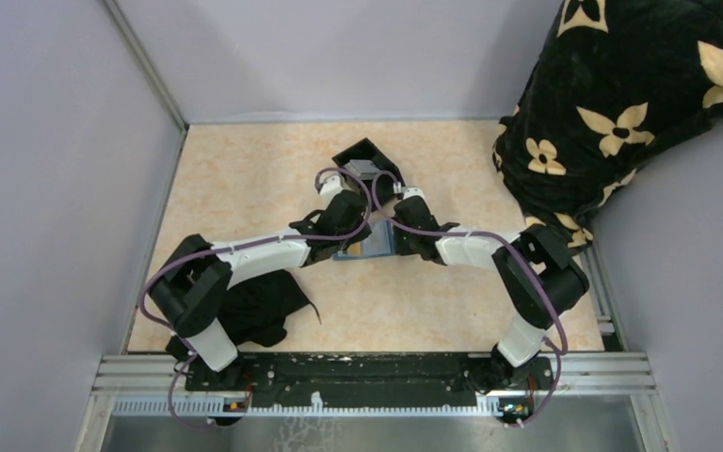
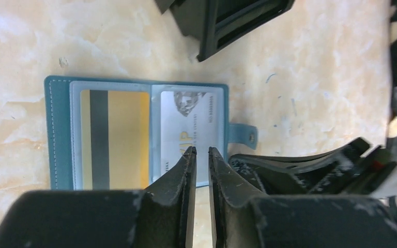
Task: Put the credit cards into the card holder
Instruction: Insert the credit card into the card holder.
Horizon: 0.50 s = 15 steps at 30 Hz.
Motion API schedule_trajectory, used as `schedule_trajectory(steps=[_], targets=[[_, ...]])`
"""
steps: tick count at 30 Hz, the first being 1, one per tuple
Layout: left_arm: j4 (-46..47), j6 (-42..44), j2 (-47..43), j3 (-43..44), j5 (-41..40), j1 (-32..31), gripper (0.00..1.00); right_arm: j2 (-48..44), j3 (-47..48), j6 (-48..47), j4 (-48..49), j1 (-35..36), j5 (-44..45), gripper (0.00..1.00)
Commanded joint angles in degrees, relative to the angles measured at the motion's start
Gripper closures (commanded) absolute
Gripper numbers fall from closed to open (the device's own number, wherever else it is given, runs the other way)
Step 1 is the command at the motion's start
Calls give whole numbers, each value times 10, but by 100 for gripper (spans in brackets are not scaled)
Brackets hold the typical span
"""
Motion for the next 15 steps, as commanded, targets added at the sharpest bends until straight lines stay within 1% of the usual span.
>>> schedule_trajectory(steps=[1, 7, 10, 13, 15], targets=[[10, 11, -36, -2, -21, -2, 79, -9, -1, -4, -124, 7, 1, 100], [9, 9, -66, -23, -58, -1, 78, -57, 27, -20, -153, 8, 15, 99], [9, -6, -83, -46, -84, -1, 76, -80, 37, -29, -156, 8, 11, 93], [28, -20, -105, -72, -101, 1, 65, -113, 53, -39, -159, 8, 14, 87], [43, -23, -121, -85, -112, 4, 51, -139, 67, -52, -155, 8, 18, 82]])
